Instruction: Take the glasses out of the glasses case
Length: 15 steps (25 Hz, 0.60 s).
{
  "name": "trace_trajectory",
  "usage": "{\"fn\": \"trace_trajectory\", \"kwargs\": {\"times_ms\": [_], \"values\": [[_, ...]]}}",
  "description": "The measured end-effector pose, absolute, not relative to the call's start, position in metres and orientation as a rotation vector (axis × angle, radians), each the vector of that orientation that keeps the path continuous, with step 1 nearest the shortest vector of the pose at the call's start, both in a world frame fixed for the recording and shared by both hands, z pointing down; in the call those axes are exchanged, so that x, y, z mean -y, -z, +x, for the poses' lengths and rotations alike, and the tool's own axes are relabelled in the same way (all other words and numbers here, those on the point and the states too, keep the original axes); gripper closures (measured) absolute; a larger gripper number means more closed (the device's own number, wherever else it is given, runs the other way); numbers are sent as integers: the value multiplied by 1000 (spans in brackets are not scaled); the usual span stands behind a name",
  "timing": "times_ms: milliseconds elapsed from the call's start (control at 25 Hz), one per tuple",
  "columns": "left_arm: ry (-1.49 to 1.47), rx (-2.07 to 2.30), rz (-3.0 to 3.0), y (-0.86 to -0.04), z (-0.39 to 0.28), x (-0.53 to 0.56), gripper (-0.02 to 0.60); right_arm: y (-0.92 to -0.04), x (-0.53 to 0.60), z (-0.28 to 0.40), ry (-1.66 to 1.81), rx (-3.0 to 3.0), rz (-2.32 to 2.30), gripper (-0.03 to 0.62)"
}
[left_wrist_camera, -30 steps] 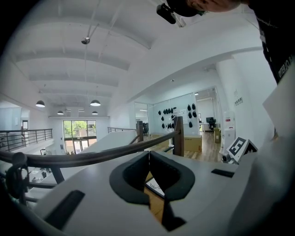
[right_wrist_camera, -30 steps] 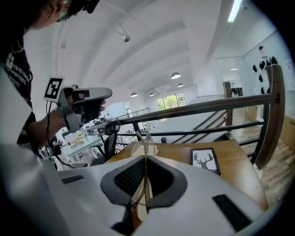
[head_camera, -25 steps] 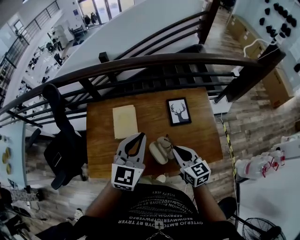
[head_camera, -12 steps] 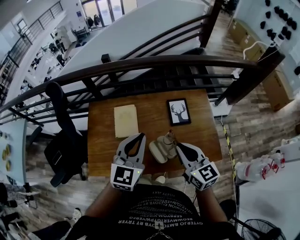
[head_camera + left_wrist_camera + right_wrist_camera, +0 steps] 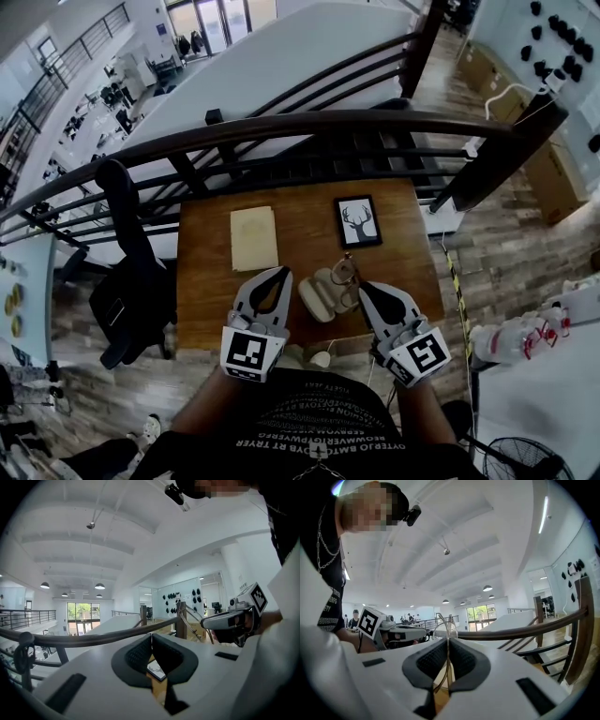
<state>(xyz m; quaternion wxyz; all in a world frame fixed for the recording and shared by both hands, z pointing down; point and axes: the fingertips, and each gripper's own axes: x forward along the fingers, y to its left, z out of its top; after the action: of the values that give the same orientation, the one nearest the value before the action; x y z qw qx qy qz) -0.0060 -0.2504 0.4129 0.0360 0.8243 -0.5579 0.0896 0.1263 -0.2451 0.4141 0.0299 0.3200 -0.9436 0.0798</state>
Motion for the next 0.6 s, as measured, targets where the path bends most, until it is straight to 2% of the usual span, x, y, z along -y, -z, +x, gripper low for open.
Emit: {"fn": "trace_trajectory", "kwargs": {"times_ms": [600], "values": [[-312,1738,2462,-422,-34,228,552,-419,234,115,-287,2942,975,568]]}}
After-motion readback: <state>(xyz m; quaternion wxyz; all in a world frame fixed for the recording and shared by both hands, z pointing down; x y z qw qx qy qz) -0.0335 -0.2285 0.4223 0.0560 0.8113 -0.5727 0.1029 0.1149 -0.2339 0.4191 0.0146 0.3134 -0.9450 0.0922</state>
